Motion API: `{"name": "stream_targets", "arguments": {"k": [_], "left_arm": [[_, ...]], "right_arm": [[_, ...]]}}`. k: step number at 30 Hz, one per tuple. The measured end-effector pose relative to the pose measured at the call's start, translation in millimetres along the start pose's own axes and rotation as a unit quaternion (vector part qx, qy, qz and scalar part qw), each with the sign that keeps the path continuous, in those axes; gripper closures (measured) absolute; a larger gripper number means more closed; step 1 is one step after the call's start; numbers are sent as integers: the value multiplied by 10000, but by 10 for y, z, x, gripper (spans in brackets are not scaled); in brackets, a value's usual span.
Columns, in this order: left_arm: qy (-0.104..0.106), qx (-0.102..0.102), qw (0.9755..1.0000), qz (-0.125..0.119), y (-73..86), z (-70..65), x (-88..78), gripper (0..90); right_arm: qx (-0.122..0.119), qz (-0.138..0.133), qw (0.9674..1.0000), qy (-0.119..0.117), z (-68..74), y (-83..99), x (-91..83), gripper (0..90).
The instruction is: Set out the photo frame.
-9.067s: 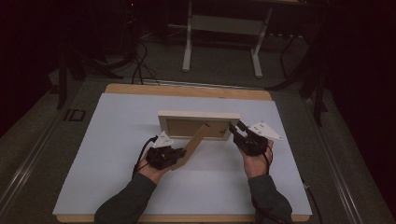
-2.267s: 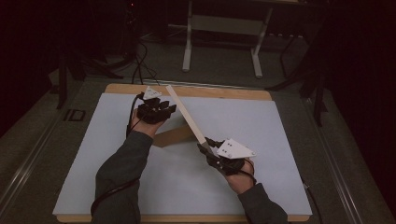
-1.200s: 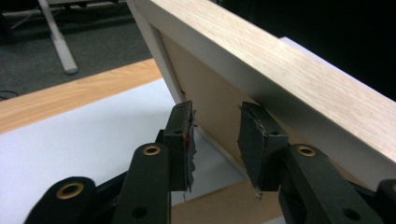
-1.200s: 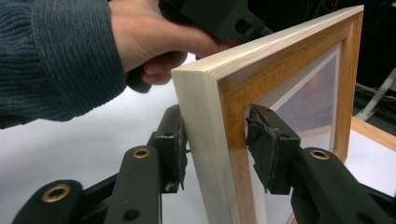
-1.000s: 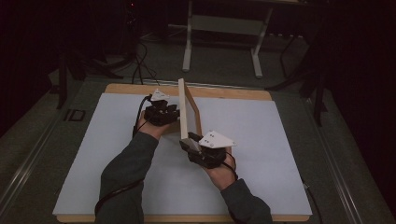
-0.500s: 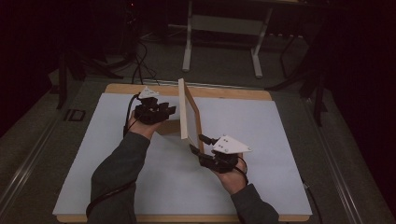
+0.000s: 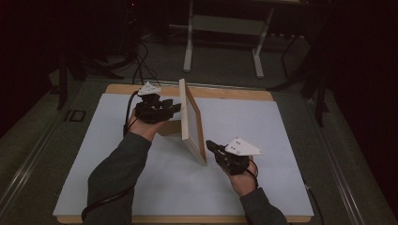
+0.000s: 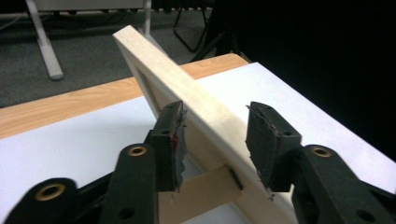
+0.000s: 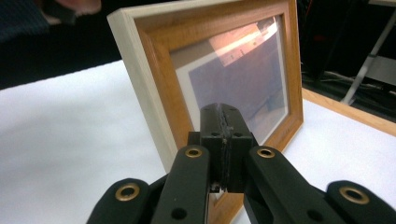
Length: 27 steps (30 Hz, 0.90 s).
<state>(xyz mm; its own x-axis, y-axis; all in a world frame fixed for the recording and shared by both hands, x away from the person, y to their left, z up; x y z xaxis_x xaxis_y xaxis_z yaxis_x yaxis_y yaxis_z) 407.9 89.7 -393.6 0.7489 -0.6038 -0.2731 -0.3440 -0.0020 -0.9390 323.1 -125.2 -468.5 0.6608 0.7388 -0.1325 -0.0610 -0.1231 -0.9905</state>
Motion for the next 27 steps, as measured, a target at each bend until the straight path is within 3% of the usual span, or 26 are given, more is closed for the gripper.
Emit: {"name": "stream_targets", "arguments": {"k": [6, 15, 19, 27], "left_arm": [[-168, 58, 9996, 214, 3, -101, 102, 469], [-255, -148, 9984, 482, 110, -186, 278, 367], [-308, -159, 9978, 559, 125, -222, 308, 346], [-322, -369, 9956, 797, 187, -222, 352, 374]], "right_arm": [[-25, 1, 10000, -25, -12, 15, -8, 761], [5, 15, 10000, -35, -43, 32, -33, 682], [5, 18, 10000, -46, -44, 40, -38, 672], [11, -7, 10000, -42, -55, 33, -50, 667]]}}
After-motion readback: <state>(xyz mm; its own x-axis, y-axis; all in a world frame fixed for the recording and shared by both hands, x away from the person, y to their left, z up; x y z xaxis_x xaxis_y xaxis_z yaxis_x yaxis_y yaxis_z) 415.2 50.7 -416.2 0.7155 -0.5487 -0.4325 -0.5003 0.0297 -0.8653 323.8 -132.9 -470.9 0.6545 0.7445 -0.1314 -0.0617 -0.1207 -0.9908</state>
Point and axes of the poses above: each handheld gripper's, and its own axes: x roughly forward along the jaws, y roughly out of its underside, z roughly to its left, the point moved 5 cm from there along x, roughly forward along the jaws, and after that the axes turned 11 degrees about -z, right-handed, at the moved point
